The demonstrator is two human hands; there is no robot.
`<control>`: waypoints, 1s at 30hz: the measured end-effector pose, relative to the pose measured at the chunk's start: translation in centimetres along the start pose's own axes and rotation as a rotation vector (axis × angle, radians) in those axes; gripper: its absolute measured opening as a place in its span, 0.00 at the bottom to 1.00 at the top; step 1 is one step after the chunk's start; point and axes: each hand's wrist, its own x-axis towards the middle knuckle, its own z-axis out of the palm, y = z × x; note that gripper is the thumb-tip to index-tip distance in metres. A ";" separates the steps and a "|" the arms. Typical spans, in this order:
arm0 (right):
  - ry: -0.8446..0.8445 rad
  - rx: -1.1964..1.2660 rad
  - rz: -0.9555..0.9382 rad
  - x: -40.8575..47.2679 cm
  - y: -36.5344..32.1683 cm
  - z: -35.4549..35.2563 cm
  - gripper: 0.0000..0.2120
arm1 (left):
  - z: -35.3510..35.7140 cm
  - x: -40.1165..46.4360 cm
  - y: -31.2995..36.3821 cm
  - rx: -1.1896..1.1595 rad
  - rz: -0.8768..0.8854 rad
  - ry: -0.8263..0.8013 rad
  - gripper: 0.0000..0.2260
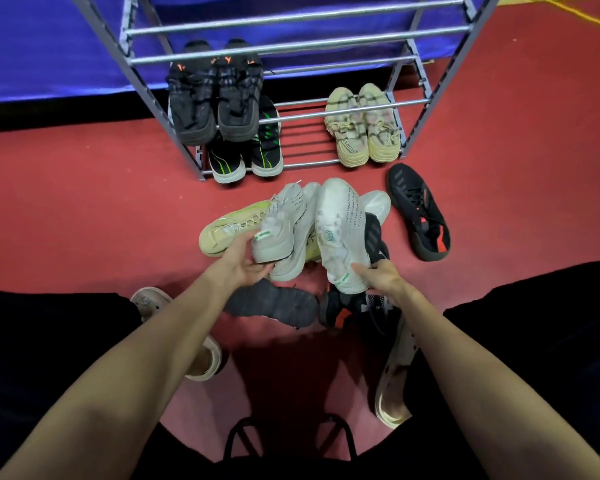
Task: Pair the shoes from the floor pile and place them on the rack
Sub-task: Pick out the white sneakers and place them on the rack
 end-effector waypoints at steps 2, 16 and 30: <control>0.010 0.087 -0.015 -0.7 -1.3 -0.2 0.13 | 0.7 -0.9 0.9 -0.011 -0.032 -0.039 0.13; 0.562 0.303 -0.203 -1.3 -8.8 -9.0 0.23 | 3.9 -5.7 4.1 0.295 0.204 -0.196 0.12; 0.371 0.418 -0.233 3.8 -17.3 -15.1 0.13 | 14.3 -5.8 10.8 0.210 0.397 -0.275 0.14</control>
